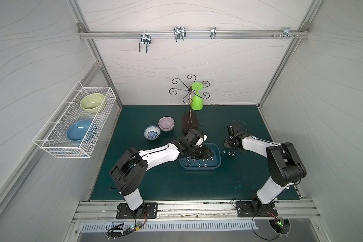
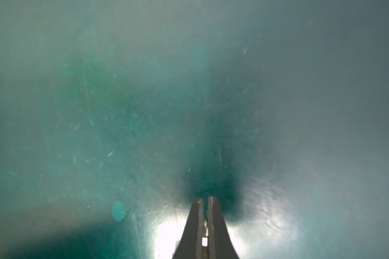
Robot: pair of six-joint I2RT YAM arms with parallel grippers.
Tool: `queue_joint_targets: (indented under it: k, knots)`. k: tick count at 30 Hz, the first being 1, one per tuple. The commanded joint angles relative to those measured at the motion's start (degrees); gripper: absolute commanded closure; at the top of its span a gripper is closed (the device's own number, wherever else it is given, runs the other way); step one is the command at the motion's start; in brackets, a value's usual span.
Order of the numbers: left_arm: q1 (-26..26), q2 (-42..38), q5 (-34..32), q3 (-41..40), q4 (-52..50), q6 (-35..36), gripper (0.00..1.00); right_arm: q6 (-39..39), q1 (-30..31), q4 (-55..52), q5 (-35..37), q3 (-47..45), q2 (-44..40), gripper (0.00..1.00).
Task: Take out the wing nut from the storage box
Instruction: Place the wing nut at the center of the board.
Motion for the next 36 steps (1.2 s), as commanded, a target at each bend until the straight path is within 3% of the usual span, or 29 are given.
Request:
queue_joint_targets:
  k: [1, 12, 25, 32, 36]
  knots:
    - [-0.1, 0.3, 0.4, 1.5, 1.5, 1.3, 0.57, 0.0, 0.0, 1.6, -0.7, 0.7, 1.2, 1.0]
    - [0.0, 1.3, 0.6, 1.6, 0.9, 1.4, 0.57, 0.0, 0.0, 0.3, -1.2, 1.0, 3.0, 1.0]
    - [-0.1, 0.8, 0.1, 0.7, 0.6, 1.5, 0.57, 0.0, 0.9, 0.6, -1.2, -0.5, 1.6, 0.85]
    - [-0.4, -2.1, -2.7, -0.1, -2.0, 3.1, 0.57, -0.2, 2.5, -1.1, 1.5, -0.7, -3.9, 0.78]
    - [0.8, -6.6, -7.2, -1.9, -4.4, 4.3, 0.57, -1.4, 7.8, -4.7, 5.4, 0.3, -9.8, 0.77]
